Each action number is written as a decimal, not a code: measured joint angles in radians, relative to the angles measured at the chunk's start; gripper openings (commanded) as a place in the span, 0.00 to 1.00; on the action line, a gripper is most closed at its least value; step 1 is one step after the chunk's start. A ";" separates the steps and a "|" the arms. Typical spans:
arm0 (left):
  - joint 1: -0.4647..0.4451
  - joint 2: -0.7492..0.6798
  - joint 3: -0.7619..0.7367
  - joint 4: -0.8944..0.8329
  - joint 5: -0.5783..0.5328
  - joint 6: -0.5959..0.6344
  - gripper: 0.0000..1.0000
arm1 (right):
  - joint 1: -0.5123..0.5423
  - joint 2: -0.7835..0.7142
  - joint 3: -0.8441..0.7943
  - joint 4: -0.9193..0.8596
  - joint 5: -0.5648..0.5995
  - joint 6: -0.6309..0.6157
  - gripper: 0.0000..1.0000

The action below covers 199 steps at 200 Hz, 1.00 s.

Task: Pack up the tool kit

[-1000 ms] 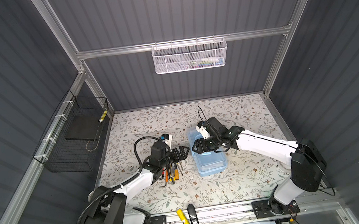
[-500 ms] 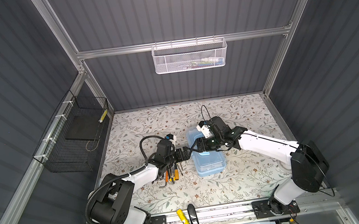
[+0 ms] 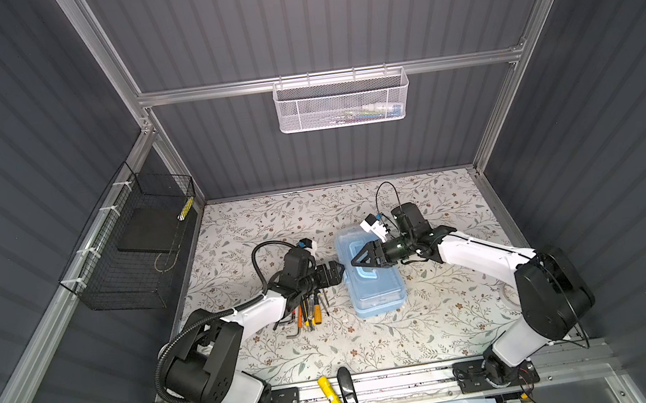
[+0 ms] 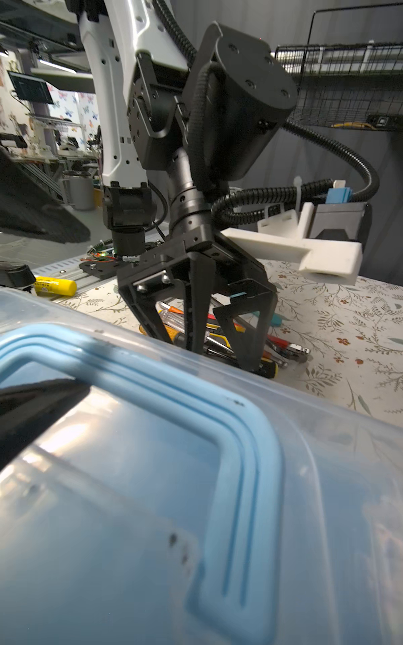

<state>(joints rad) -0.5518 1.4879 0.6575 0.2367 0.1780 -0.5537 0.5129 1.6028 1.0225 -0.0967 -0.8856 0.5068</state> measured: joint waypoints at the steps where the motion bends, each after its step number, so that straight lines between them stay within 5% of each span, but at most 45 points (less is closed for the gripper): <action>1: 0.000 0.000 0.001 -0.001 -0.001 0.000 1.00 | -0.001 0.001 -0.001 0.002 -0.004 0.000 0.63; 68: -0.013 0.009 0.043 -0.035 -0.024 0.004 0.99 | -0.013 0.005 -0.045 0.152 -0.254 0.028 0.60; 96: -0.018 0.008 0.054 -0.046 -0.026 0.011 0.99 | -0.054 -0.019 -0.046 0.137 -0.267 -0.002 0.58; 142: -0.018 -0.056 0.054 -0.137 -0.056 0.031 1.00 | -0.050 -0.107 0.088 -0.209 0.082 -0.084 0.61; 199: -0.030 -0.141 -0.002 -0.188 -0.043 0.048 1.00 | 0.112 -0.113 0.270 -0.506 0.466 0.095 0.64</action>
<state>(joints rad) -0.5816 1.3472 0.6552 0.0486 0.1352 -0.5060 0.6250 1.4895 1.2930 -0.6025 -0.4198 0.6018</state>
